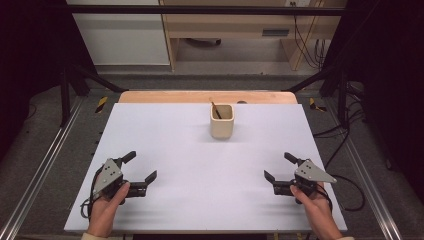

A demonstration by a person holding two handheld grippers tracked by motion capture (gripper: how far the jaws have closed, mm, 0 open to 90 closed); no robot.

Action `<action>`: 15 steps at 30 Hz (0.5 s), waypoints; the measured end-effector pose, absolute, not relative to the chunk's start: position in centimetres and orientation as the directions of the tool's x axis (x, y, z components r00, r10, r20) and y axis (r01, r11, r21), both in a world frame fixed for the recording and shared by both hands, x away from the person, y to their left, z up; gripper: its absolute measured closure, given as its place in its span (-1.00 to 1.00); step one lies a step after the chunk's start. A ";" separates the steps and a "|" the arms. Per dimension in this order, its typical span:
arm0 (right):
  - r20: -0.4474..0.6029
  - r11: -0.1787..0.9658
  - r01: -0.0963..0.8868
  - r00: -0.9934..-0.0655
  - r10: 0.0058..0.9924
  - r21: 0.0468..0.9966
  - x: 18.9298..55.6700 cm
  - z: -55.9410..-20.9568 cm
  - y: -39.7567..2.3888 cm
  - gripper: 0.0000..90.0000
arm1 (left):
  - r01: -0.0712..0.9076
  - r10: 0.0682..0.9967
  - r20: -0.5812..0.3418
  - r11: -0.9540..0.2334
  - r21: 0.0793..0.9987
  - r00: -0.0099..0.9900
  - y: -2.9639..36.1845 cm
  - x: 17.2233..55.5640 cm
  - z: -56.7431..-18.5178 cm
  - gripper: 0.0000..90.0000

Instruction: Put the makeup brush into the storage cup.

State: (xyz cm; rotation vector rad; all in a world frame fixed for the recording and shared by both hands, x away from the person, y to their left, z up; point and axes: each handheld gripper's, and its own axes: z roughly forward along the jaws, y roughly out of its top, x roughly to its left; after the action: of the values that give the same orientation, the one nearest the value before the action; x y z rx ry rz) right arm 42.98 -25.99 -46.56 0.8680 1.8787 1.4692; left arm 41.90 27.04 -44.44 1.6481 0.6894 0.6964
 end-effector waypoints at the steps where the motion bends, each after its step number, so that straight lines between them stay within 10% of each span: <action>1: -0.059 0.175 0.133 -0.611 0.790 0.975 43.0 -46.7 -26.0 -0.91 | 0.070 0.756 0.085 -0.170 0.983 0.649 27.2 41.8 -44.5 -0.96; 15: -0.049 0.173 0.133 -0.638 0.769 0.976 43.2 -47.9 -25.1 -0.91 | 0.088 0.777 0.050 -0.135 0.987 0.628 28.8 39.7 -44.9 -0.96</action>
State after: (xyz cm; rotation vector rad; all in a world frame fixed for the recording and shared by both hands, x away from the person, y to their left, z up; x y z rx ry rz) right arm 43.24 -25.10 -47.92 0.8480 1.9026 1.4974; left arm 39.72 28.84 -44.90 1.6190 0.7305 0.6954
